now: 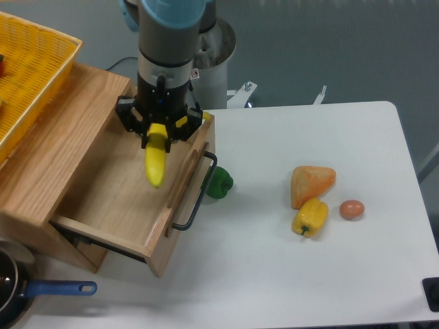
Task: Place the banana in the top drawer
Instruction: 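Move the held banana over the drawer and lower it inside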
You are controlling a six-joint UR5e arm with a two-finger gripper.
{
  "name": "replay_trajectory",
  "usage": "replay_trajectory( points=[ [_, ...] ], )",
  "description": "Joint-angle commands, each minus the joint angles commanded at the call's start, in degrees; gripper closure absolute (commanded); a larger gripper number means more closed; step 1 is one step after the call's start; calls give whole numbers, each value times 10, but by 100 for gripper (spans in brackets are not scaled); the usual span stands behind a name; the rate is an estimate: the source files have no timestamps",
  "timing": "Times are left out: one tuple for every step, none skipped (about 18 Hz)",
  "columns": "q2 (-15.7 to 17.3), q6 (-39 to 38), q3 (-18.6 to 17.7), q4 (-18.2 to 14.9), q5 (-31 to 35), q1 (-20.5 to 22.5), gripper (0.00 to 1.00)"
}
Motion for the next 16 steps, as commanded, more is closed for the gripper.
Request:
replay_trajectory(
  points=[
    [-1,-3,0,1,-1,-2,63],
    [-5,-4,0,1,-1,-4,62],
    [-7,-8,0,1,-1,-8,62],
    [-9,-10,0,1,-1,-11,62],
    [-11,-10,0,2,-1,-12,62],
    [-12,-11,0,4,-1,-14,62],
    [-15,-11,0,5,0,-14,62],
    [-16,-11,0,5,-1,-14,62],
    [-16,-11,-1,5,-1,-16,62],
    [-18,-11,-2,5,-1,-16,62],
    [-19,-12,-2,5,-1,-17,62],
    [-21,-12,-3,5,0,-16,62],
    [-24,-11,-5,5,0,-17,61],
    [-24,-11,-7,5,0,-18,61],
    [-24,-11,-8,5,0,-19,61],
    [-25,-11,-10,5,0,-19,61]
  ],
)
